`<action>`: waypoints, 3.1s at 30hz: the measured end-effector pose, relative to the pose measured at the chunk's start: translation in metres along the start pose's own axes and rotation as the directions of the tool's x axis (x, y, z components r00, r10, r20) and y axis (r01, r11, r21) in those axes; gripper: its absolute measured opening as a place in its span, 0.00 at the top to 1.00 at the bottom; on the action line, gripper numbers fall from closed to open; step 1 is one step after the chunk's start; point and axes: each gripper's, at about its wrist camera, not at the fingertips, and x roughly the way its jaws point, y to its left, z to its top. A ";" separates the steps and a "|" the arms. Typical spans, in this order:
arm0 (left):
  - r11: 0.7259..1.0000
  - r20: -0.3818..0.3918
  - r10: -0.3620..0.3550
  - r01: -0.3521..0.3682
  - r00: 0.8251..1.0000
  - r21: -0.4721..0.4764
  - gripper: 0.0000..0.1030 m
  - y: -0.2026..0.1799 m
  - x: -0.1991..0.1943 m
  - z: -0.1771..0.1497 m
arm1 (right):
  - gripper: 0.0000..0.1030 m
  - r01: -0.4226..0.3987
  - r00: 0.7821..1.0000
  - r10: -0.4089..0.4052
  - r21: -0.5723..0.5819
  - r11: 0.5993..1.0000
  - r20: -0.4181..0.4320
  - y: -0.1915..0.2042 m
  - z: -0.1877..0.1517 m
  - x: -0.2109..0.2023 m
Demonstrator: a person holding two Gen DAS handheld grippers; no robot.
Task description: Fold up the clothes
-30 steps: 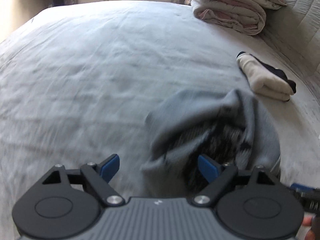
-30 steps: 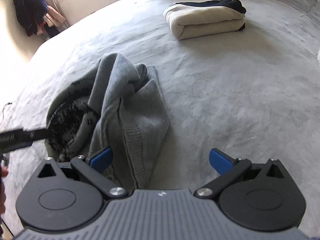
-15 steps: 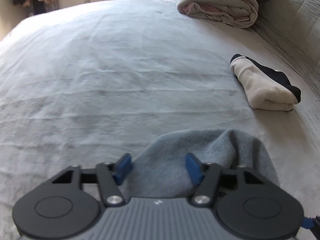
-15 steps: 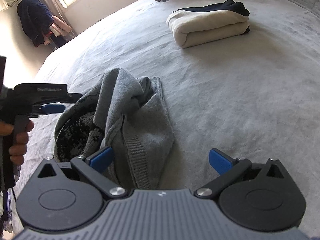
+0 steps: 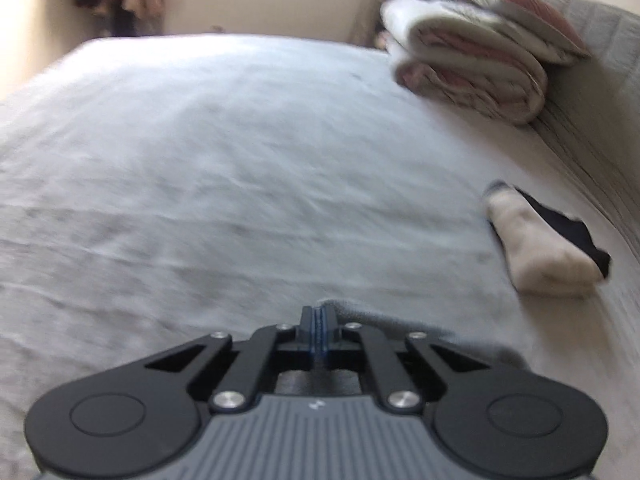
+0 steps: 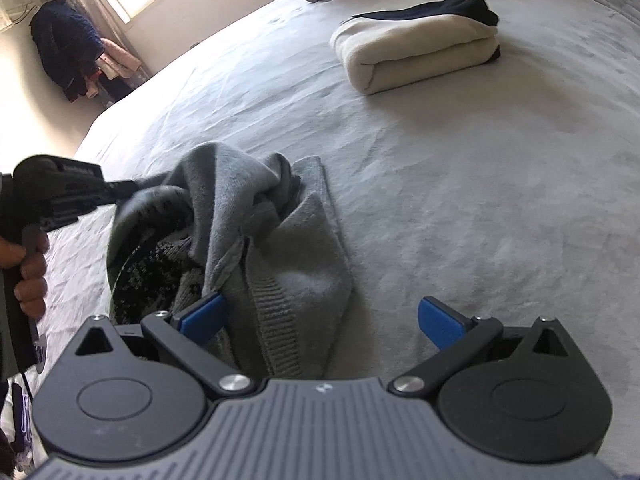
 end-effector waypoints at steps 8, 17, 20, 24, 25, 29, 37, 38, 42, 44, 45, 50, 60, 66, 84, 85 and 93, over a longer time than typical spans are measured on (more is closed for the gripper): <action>0.984 0.093 0.142 -0.130 0.985 -0.119 0.98 0.054 -0.025 0.011 | 0.26 -0.070 0.997 0.069 -0.048 0.996 -0.032 0.018 -0.007 0.007; 0.942 0.110 0.148 -0.107 0.983 -0.318 0.98 0.126 -0.042 -0.021 | 0.82 -0.066 0.997 0.064 -0.065 0.996 -0.037 0.035 -0.013 0.024; 0.920 0.112 0.123 -0.071 0.986 -0.385 0.98 0.146 -0.042 -0.043 | 0.88 -0.034 0.997 0.042 -0.127 0.991 0.059 0.048 -0.013 0.013; 0.896 0.101 0.078 -0.025 0.992 -0.443 0.98 0.162 -0.038 -0.050 | 0.89 0.043 0.984 -0.007 -0.198 0.979 0.181 0.061 -0.004 -0.002; 0.897 0.112 0.067 -0.010 0.991 -0.442 0.98 0.162 -0.039 -0.048 | 0.89 0.064 0.978 -0.020 -0.211 0.975 0.206 0.064 0.000 -0.004; 0.903 0.143 0.047 0.018 0.989 -0.428 0.98 0.153 -0.040 -0.036 | 0.90 0.168 0.954 -0.084 -0.284 0.944 0.286 0.079 0.028 -0.004; 0.931 0.171 0.067 -0.001 0.983 -0.364 0.98 0.130 -0.030 0.012 | 0.90 0.308 0.900 -0.167 -0.314 0.898 0.403 0.096 0.091 0.031; 0.934 0.174 0.074 -0.008 0.982 -0.357 0.98 0.128 -0.029 0.016 | 0.90 0.315 0.894 -0.170 -0.312 0.896 0.414 0.095 0.097 0.035; 0.945 0.180 0.113 -0.049 0.977 -0.323 0.98 0.123 -0.016 0.029 | 0.90 0.295 0.903 -0.174 -0.272 0.916 0.392 0.085 0.121 0.057; 0.951 0.173 0.133 -0.077 0.976 -0.300 0.98 0.120 -0.004 0.031 | 0.90 0.274 0.916 -0.168 -0.262 0.926 0.364 0.081 0.125 0.068; 0.954 0.164 0.145 -0.094 0.976 -0.283 0.98 0.118 0.003 0.030 | 0.90 0.267 0.921 -0.164 -0.264 0.927 0.354 0.081 0.124 0.072; 0.962 0.132 0.179 -0.145 0.975 -0.232 0.97 0.113 0.028 0.023 | 0.89 0.230 0.941 -0.144 -0.267 0.936 0.305 0.078 0.119 0.086; 0.973 0.046 0.117 -0.106 0.992 -0.207 0.63 0.111 0.017 0.007 | 0.62 0.159 0.968 -0.086 -0.308 0.938 0.236 0.086 0.094 0.072; 0.969 -0.024 0.083 -0.086 0.996 -0.231 0.43 0.109 -0.009 -0.004 | 0.58 0.145 0.973 -0.081 -0.303 0.942 0.216 0.087 0.072 0.045; 0.944 -0.059 -0.138 0.113 0.989 -0.311 0.14 0.095 -0.065 -0.100 | 0.33 0.102 0.978 -0.021 -0.385 0.917 0.209 0.071 -0.018 -0.007; 0.935 -0.038 -0.176 0.155 0.984 -0.320 0.14 0.094 -0.064 -0.107 | 0.33 0.095 0.977 -0.008 -0.398 0.913 0.214 0.068 -0.024 -0.007; 0.906 -0.103 -0.332 0.287 0.938 -0.312 0.16 0.068 -0.055 -0.113 | 0.32 0.095 0.988 -0.005 -0.580 0.809 0.155 0.061 -0.035 0.000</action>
